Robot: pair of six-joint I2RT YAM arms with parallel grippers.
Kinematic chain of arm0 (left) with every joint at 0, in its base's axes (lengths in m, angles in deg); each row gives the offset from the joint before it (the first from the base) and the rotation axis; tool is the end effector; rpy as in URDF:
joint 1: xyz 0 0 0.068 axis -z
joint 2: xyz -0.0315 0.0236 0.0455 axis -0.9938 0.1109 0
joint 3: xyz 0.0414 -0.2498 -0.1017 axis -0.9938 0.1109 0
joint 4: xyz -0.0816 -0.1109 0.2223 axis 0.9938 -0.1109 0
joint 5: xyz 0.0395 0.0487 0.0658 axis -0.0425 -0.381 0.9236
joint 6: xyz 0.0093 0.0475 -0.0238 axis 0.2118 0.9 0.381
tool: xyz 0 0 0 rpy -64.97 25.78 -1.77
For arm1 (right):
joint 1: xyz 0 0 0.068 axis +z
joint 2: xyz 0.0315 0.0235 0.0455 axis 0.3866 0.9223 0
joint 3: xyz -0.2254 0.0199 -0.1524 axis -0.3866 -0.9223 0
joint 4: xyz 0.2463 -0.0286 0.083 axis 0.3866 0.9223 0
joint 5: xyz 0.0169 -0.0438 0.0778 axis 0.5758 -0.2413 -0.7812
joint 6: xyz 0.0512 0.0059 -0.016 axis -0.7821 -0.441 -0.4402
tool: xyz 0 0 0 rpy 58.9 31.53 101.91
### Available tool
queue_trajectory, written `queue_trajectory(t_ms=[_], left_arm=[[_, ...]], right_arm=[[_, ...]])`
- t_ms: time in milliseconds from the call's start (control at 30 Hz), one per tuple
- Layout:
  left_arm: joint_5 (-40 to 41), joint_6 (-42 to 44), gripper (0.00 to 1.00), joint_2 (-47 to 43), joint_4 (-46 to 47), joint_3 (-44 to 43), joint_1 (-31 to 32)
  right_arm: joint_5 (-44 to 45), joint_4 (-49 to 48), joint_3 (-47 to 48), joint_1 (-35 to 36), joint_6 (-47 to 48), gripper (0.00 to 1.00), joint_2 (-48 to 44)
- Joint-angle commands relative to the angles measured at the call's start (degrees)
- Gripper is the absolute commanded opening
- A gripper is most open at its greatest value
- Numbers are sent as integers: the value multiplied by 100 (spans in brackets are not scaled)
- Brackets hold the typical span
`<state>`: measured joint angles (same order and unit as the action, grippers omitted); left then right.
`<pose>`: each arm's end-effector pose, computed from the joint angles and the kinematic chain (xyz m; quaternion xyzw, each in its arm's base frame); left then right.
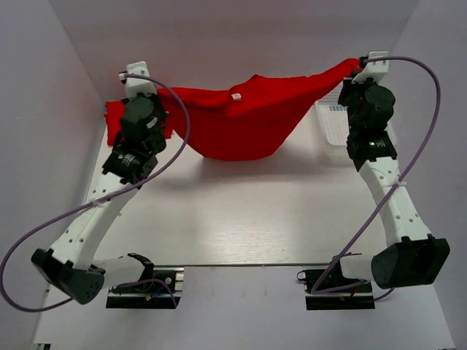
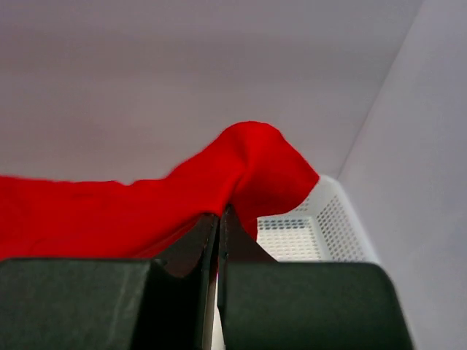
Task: Fold and stack the t-shirts
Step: Flatten out the tshirt
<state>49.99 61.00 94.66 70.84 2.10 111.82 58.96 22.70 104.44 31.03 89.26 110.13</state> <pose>0.2521 -0.1072 0.4511 -0.1051 0.7144 0.0858 0.6865 0.3012 0.0353 0.4465 0.0160 0.6430 -0.0574 0.7636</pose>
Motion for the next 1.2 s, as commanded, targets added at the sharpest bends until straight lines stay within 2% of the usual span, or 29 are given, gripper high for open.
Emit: queue_trajectory(t_ms=[0, 67, 200, 367, 467, 600, 733, 800, 900, 933, 1067, 1100, 1167], left_arm=[[154, 717, 0, -722, 535, -361, -41], [31, 1067, 0, -977, 789, -362, -41], [-530, 1210, 0, -1408, 607, -879, -41], [-1839, 1271, 0, -1655, 168, -1853, -41], [-2008, 1324, 0, -1655, 35, -2364, -41], [-2061, 1324, 0, -1655, -97, -2594, -41], [-1947, 1324, 0, -1655, 17, -2245, -41], [-1642, 1324, 0, -1593, 131, -2007, -41], [-1036, 1324, 0, -1541, 701, -1164, 20], [-911, 1324, 0, -1541, 877, -648, 20], [-190, 807, 0, -981, 1054, 497, -50], [-76, 440, 0, -804, 1002, 734, -50], [179, -219, 0, -348, 687, 1254, -138]], right_arm=[[456, -147, 561, -30, 230, 0, -552], [587, -173, 684, -38, 344, 0, -910], [554, -200, 1061, -47, 607, 0, -1308], [158, 80, 1904, -38, 801, 0, -1624], [88, 195, 2265, -21, 942, 0, -1677], [1, 275, 2635, -30, 1012, 0, -1695], [-44, 266, 2522, -12, 951, 0, -1573], [-9, 170, 2250, -12, 864, 0, -1485], [-62, -32, 1714, -38, 654, 0, -1213], [-184, -94, 1408, -30, 617, 0, -1064], [-632, -507, 519, -30, 196, 0, -485], [-842, -743, 143, -47, 30, 0, -352], [-1176, -876, -35, -38, -51, 0, 357]])
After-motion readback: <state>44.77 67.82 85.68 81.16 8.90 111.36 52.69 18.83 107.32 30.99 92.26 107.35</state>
